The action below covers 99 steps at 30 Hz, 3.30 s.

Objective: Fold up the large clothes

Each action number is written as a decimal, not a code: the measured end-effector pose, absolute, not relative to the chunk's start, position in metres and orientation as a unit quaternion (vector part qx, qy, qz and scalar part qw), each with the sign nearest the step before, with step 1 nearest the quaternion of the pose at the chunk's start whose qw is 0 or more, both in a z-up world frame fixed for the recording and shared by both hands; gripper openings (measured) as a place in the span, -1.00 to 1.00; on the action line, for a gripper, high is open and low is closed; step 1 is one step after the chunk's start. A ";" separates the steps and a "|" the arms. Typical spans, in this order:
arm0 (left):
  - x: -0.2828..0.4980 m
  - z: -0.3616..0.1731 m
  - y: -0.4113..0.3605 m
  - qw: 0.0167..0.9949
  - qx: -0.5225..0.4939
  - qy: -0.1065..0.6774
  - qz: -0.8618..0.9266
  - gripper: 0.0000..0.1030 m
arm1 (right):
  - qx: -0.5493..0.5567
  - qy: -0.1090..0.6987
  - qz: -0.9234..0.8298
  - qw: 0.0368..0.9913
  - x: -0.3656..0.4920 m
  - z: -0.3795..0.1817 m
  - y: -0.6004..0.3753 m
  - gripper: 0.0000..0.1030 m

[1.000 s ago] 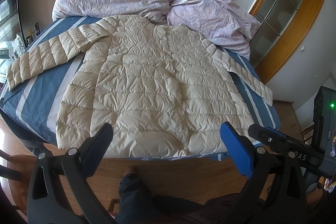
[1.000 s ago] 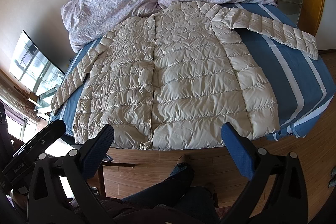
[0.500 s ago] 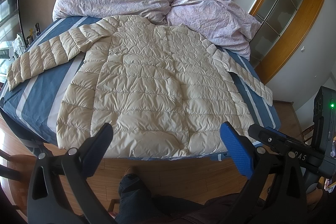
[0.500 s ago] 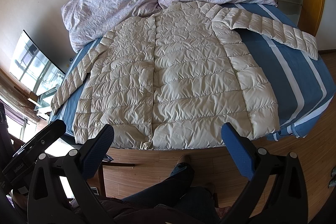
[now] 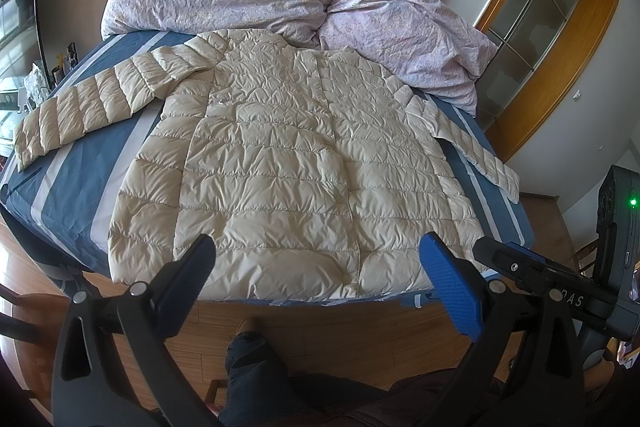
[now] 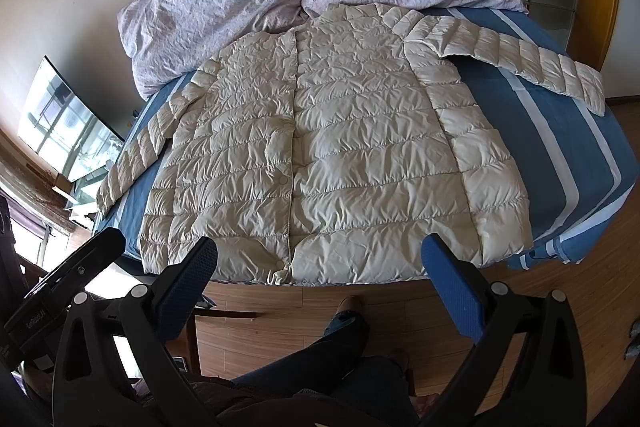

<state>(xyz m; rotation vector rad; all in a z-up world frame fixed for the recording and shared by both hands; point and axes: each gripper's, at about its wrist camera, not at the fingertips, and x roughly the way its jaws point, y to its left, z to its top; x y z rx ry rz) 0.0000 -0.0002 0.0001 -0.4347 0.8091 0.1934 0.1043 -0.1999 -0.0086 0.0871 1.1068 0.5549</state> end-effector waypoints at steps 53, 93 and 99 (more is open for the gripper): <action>0.167 -0.063 0.085 0.852 -0.147 0.479 0.150 0.96 | 0.102 0.580 -0.090 0.803 0.406 -0.120 -0.373 0.56; 0.149 -0.072 0.120 0.841 -0.168 0.478 0.189 0.96 | 0.171 0.491 0.042 0.853 0.466 -0.053 -0.324 -0.90; 0.133 -0.070 0.133 0.843 -0.176 0.464 0.207 0.96 | 0.154 0.530 0.147 0.821 0.467 -0.059 -0.211 -0.90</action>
